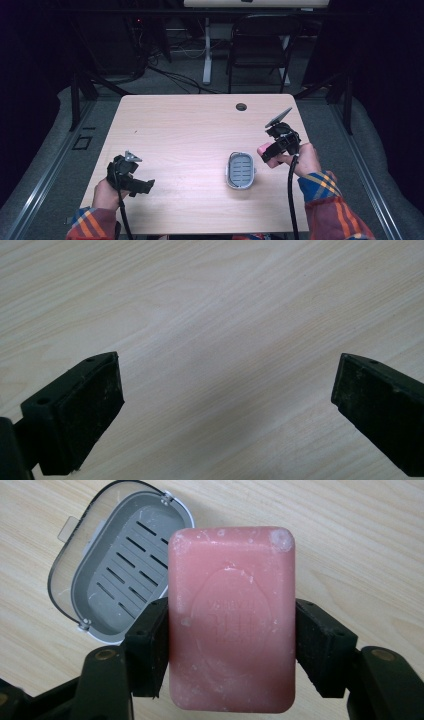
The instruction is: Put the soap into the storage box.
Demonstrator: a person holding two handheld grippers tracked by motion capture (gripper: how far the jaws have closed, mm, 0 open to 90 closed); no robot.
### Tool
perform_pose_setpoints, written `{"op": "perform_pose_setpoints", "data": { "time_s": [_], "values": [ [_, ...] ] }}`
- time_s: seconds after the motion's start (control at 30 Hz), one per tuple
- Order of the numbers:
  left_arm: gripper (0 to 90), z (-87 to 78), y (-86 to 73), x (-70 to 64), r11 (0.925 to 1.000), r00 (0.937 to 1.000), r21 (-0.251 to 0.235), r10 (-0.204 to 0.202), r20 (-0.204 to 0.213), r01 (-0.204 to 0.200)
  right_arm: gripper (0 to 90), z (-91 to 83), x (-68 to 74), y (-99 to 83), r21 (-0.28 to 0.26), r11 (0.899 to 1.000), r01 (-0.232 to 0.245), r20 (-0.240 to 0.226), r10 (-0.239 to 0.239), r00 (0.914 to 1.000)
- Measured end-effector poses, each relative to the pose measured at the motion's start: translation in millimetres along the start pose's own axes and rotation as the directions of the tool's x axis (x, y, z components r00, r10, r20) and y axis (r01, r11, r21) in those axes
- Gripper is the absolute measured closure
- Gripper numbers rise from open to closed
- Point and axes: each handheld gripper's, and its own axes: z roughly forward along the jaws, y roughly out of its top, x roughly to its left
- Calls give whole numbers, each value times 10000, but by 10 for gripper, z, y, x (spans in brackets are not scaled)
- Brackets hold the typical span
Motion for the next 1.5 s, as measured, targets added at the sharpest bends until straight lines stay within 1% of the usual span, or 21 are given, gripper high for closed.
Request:
{"op": "perform_pose_setpoints", "data": {
  "time_s": [0.23,0.33,0.37,0.47,0.5,0.53,0.57,0.6,0.63,0.67,0.7,0.73,0.8,0.87,0.93,0.97,1.13,1.17,1.2,1.23,1.5],
  "values": [
    [2,1,0,4,10000,10000,14,-9,45,9,368,-1,67,57,-93,9999,96,-23,-96,10000],
    [2,0,0,5,10000,10000,19,-4,46,4,369,-5,88,81,52,9996,262,-18,-262,9997],
    [2,1,0,3,10000,10000,13,-1,12,1,369,3,109,86,-29,9998,203,-43,-203,9998],
    [2,1,0,2,10000,10000,14,10,13,-10,369,11,142,109,20,9995,313,-90,-313,9995],
    [2,1,-1,5,10000,10000,26,6,47,-6,369,26,157,113,-78,9995,311,-94,-311,9995],
    [2,1,-1,5,10000,10000,30,8,50,-8,369,34,174,125,-20,9992,389,-81,-389,9992],
    [2,1,-1,6,10000,10000,30,9,51,-9,369,38,185,128,10,9995,329,-66,-329,9994],
    [2,1,-1,6,10000,10000,32,11,50,-11,370,42,186,141,102,9988,483,-86,-482,9988],
    [2,2,-1,6,10000,10000,28,17,47,-17,369,46,198,151,197,9986,483,-142,-480,9987],
    [2,1,-2,6,10000,10000,32,17,56,-17,369,65,207,155,116,9985,528,-98,-527,9986],
    [2,1,-2,6,10000,10000,28,13,54,-13,370,74,222,164,172,9988,467,-97,-465,9989],
    [2,1,-2,7,10000,10000,31,16,59,-16,370,83,225,174,226,9981,568,-145,-565,9983],
    [2,1,-3,6,10000,10000,28,20,60,-20,370,113,257,182,145,9988,472,-179,-469,9987],
    [2,0,-2,7,10000,10000,49,26,76,-26,370,131,281,196,276,9980,569,-150,-565,9983],
    [2,0,-2,5,10000,10000,39,44,56,-44,370,151,301,205,254,9983,524,-224,-518,9984],
    [2,-1,-2,6,10000,10000,43,32,72,-32,370,150,300,221,494,9963,705,-214,-695,9974],
    [2,4,-2,5,10000,10000,31,26,20,-26,370,213,336,237,426,9972,619,-172,-612,9980],
    [2,4,-2,5,10000,10000,42,42,22,-42,370,222,331,244,497,9960,746,-223,-736,9970],
    [2,4,-2,4,10000,10000,45,43,27,-43,371,236,345,244,460,9971,612,-224,-602,9979],
    [2,4,-2,4,10000,10000,46,38,24,-38,371,238,340,255,654,9948,782,-225,-769,9968],
    [2,1,-2,7,10000,10000,63,48,81,-49,371,346,387,272,828,9927,875,-240,-858,9960]
  ]
}}
